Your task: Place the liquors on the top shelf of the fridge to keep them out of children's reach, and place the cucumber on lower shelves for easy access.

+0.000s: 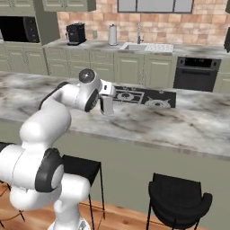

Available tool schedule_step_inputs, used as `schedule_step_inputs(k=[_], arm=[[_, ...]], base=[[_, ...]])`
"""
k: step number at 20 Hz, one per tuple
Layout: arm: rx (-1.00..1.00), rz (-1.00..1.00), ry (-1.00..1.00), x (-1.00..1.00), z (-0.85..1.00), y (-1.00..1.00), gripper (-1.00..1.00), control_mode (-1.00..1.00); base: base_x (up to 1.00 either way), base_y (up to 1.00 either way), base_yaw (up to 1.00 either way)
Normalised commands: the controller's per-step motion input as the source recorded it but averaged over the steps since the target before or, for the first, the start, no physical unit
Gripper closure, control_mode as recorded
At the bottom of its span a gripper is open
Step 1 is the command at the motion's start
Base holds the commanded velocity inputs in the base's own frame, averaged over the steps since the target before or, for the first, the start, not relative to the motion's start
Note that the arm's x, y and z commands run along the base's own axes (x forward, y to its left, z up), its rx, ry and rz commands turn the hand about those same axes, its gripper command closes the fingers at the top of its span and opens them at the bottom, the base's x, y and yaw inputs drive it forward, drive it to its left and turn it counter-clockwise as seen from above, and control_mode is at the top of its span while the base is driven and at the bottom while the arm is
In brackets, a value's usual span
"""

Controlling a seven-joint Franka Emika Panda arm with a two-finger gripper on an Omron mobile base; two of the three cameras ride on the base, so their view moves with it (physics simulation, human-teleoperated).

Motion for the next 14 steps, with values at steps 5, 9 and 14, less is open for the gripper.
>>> schedule_step_inputs(k=[5, 9, 14], arm=[[0.00, 0.03, 0.00, 0.46, -0.15, -0.03, -1.00, -1.00], [0.00, 0.03, 0.00, 0.50, -0.13, -0.03, -1.00, -1.00], [0.00, 0.03, 0.00, 0.49, -0.13, -0.04, -1.00, -1.00]], base=[[0.00, 0.00, 0.00], [0.00, 0.00, 0.00], [0.00, 0.00, 0.00]])
